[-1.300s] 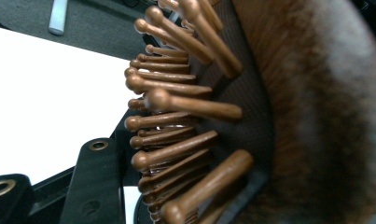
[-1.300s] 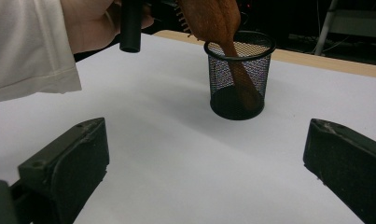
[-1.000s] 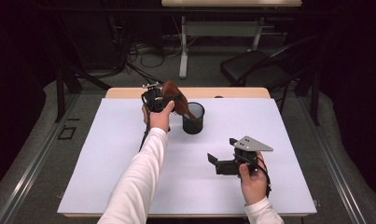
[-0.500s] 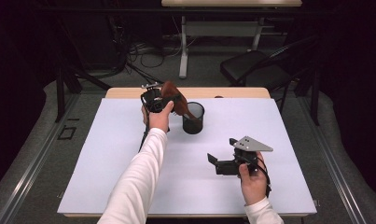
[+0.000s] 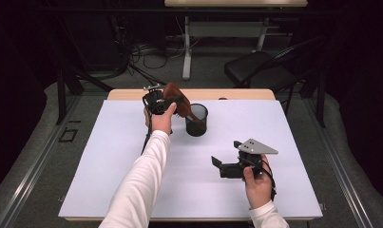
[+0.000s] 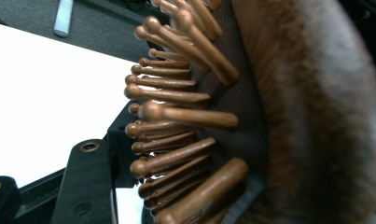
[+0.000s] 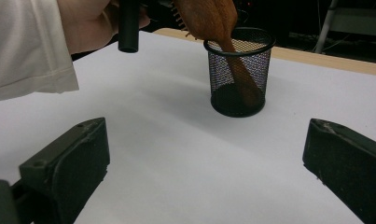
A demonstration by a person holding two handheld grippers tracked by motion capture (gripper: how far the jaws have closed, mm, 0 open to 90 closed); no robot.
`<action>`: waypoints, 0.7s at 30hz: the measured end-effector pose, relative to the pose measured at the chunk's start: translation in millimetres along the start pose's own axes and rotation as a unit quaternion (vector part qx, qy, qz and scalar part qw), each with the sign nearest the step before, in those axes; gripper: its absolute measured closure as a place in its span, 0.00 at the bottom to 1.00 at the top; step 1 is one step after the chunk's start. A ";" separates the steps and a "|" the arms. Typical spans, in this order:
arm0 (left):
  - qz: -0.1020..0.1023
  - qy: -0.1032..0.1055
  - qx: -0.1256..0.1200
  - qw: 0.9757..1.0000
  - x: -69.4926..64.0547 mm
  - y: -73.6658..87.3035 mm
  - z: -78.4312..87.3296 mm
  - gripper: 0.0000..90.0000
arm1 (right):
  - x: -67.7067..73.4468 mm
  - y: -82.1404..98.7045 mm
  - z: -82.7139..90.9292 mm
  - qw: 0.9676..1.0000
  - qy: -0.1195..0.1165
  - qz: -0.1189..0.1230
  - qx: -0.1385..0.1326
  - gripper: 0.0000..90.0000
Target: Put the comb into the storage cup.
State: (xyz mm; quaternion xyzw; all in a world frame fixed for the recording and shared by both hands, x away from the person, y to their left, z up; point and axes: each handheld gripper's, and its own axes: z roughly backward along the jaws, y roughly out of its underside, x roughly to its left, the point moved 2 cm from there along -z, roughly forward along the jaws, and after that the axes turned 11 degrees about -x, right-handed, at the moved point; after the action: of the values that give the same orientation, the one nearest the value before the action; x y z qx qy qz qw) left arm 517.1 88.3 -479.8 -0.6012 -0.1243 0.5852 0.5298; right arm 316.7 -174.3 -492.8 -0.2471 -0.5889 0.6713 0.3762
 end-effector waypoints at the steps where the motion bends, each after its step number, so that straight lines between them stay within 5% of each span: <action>1: 0.000 0.000 -0.001 1.000 0.0 -0.1 0.1 0.46 | -0.1 0.1 -0.1 1.000 0.000 0.000 0.000 0.00; 21: 0.003 0.000 -0.007 1.000 0.8 -2.9 2.9 0.40 | 0.2 0.9 -0.5 1.000 0.000 0.000 0.003 0.01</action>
State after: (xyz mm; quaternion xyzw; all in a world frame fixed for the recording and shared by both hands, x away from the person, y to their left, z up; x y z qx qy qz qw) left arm 516.3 91.6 -477.3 -0.6056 -0.1262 0.5858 0.5235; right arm 316.8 -173.9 -493.7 -0.2459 -0.5872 0.6731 0.3764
